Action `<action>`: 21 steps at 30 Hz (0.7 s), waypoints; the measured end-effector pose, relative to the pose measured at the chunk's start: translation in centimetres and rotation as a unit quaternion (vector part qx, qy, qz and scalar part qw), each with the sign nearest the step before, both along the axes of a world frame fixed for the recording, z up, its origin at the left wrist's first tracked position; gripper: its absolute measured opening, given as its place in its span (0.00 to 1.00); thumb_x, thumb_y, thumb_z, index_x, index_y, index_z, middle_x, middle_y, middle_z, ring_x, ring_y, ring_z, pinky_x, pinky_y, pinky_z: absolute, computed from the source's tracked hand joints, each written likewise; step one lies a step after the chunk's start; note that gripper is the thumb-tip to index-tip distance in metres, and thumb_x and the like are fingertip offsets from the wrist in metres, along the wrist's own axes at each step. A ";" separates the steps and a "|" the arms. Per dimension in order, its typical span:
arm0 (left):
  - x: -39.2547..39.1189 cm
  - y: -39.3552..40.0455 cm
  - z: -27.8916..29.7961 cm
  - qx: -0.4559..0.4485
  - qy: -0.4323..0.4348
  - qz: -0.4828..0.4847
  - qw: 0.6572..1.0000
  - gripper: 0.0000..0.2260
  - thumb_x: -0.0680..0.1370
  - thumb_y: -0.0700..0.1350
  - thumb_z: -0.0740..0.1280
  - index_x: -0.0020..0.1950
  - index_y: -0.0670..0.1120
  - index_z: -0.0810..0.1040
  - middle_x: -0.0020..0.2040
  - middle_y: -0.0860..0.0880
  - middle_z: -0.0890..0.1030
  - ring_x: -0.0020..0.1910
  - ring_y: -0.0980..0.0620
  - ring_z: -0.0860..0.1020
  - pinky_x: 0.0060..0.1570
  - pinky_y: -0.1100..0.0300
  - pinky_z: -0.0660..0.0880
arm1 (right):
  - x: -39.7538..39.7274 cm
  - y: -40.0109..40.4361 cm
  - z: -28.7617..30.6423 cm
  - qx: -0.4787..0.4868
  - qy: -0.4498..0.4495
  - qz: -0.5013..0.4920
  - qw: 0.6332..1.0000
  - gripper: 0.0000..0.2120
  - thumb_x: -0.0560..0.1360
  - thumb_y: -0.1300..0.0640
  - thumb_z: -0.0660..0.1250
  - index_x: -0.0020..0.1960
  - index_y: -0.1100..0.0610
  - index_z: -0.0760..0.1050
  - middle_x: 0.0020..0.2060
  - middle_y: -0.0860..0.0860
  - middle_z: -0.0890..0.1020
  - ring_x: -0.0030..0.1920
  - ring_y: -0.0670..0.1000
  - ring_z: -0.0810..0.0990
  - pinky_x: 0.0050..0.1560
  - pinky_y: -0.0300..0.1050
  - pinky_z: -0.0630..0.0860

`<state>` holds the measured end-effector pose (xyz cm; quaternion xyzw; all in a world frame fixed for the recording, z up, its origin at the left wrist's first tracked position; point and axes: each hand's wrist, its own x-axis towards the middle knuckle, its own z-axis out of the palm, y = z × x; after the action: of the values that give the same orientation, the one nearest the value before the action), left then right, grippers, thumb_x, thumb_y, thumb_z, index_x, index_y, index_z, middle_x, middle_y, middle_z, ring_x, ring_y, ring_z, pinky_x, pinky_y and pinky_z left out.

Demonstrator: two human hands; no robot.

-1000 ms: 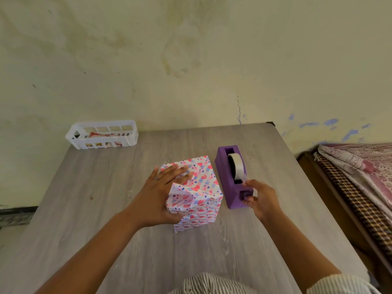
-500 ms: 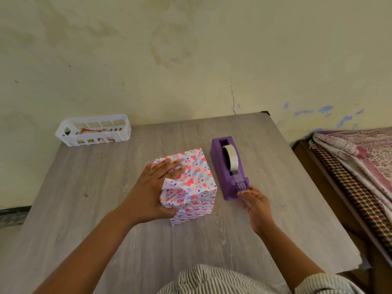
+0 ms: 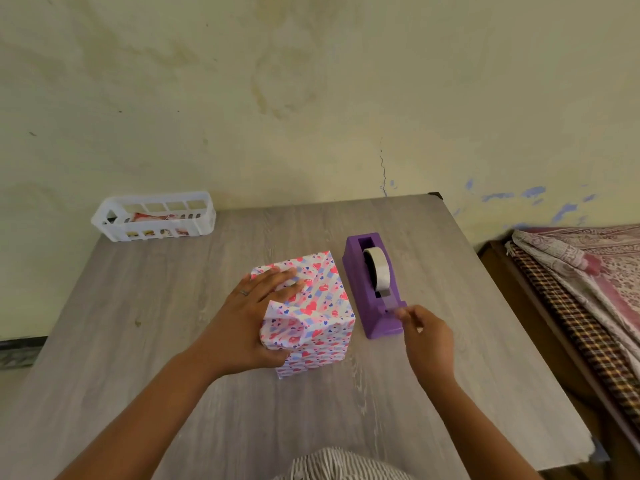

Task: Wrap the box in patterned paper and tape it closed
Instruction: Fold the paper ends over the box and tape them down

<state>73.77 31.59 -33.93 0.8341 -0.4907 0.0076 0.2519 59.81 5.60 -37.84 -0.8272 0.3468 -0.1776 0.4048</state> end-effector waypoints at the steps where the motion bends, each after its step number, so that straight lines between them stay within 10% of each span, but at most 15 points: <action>1: -0.1 0.1 0.0 -0.003 0.000 0.003 1.000 0.41 0.65 0.63 0.72 0.74 0.54 0.63 0.75 0.56 0.60 0.75 0.56 0.55 0.71 0.49 0.57 | 0.5 0.5 1.5 0.007 -0.024 0.032 0.999 0.07 0.77 0.59 0.65 0.42 0.56 0.79 0.35 0.49 0.81 0.36 0.44 0.77 0.34 0.28 0.69; 6: -0.3 0.2 0.2 -0.014 0.004 0.009 1.000 0.40 0.64 0.62 0.72 0.73 0.53 0.65 0.73 0.55 0.62 0.74 0.57 0.57 0.70 0.51 0.60 | 3.8 3.3 8.5 -0.010 -0.083 0.209 0.974 0.10 0.77 0.63 0.64 0.56 0.55 0.80 0.37 0.46 0.82 0.36 0.40 0.80 0.38 0.28 0.72; 10: -0.6 0.1 0.8 -0.030 0.026 0.018 0.999 0.44 0.63 0.58 0.75 0.73 0.55 0.57 0.71 0.65 0.58 0.72 0.62 0.58 0.70 0.54 0.59 | 7.2 4.8 11.3 0.102 -0.025 0.351 0.931 0.34 0.77 0.63 0.65 0.75 0.46 0.53 0.32 0.52 0.82 0.31 0.42 0.79 0.37 0.33 0.74; 21: -0.7 0.1 0.3 -0.037 0.039 0.030 0.998 0.49 0.63 0.56 0.76 0.75 0.55 0.49 0.72 0.68 0.53 0.72 0.68 0.52 0.72 0.58 0.54 | 11.0 6.7 12.0 -0.024 0.221 0.302 0.927 0.32 0.70 0.54 0.74 0.68 0.58 0.63 0.50 0.54 0.78 0.43 0.51 0.79 0.43 0.44 0.78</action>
<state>73.04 31.69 -33.68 0.8382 -0.4547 0.0013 0.3013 70.79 12.34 -25.88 -0.9204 0.1574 0.1325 0.3325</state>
